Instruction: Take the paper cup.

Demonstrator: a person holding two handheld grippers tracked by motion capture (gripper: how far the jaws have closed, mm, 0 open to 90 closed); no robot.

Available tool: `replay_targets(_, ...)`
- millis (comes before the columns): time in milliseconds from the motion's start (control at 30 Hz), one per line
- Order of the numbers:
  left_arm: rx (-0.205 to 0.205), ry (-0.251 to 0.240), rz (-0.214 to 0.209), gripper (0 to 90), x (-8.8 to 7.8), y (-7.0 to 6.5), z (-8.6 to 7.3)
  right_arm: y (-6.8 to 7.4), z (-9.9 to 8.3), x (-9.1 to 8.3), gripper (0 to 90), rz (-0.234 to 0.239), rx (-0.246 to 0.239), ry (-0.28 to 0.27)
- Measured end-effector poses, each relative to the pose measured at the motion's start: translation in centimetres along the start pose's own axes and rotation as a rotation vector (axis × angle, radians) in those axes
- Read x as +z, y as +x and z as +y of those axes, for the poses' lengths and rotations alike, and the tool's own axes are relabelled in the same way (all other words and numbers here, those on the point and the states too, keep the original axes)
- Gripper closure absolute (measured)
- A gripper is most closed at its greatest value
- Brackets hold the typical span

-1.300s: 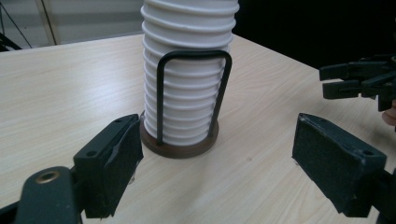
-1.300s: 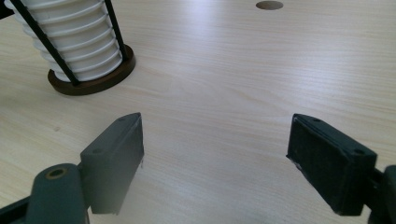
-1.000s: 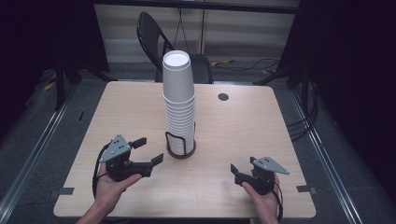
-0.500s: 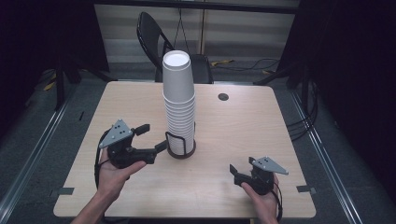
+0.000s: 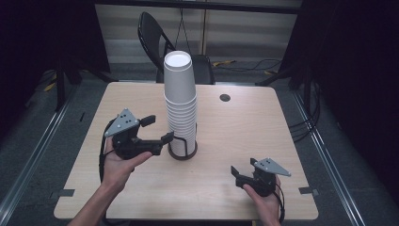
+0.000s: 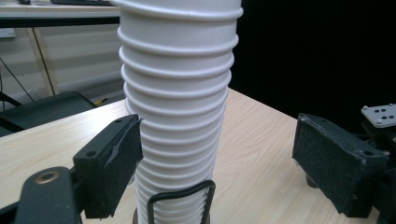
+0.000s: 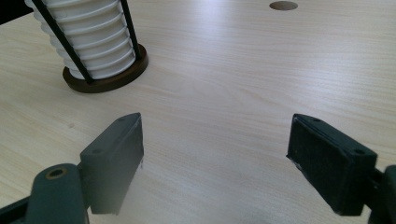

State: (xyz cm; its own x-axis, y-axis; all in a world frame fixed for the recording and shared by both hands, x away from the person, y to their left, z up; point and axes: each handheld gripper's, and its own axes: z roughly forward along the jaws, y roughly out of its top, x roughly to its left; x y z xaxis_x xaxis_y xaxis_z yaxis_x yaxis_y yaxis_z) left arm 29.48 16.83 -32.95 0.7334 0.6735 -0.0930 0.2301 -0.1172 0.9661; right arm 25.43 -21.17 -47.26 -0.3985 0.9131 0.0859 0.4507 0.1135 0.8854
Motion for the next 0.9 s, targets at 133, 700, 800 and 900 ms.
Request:
replay_targets(133,0.008,-0.013,-0.003,15.7,0.1,0.1,1.2,-0.1,0.0,0.0,17.9,0.004,-0.001,-0.002)
replay_targets(700,0.018,-0.052,0.006,15.5,0.7,0.8,5.0,0.0,0.0,0.0,17.6,0.012,0.002,-0.004)
replay_targets(800,0.024,-0.057,0.012,15.5,0.9,0.9,5.6,-0.1,0.0,0.0,17.5,0.014,0.003,-0.003)
replay_targets(900,0.035,-0.061,0.017,15.6,1.2,0.9,6.0,-0.1,0.0,0.0,17.5,0.013,0.005,-0.004)
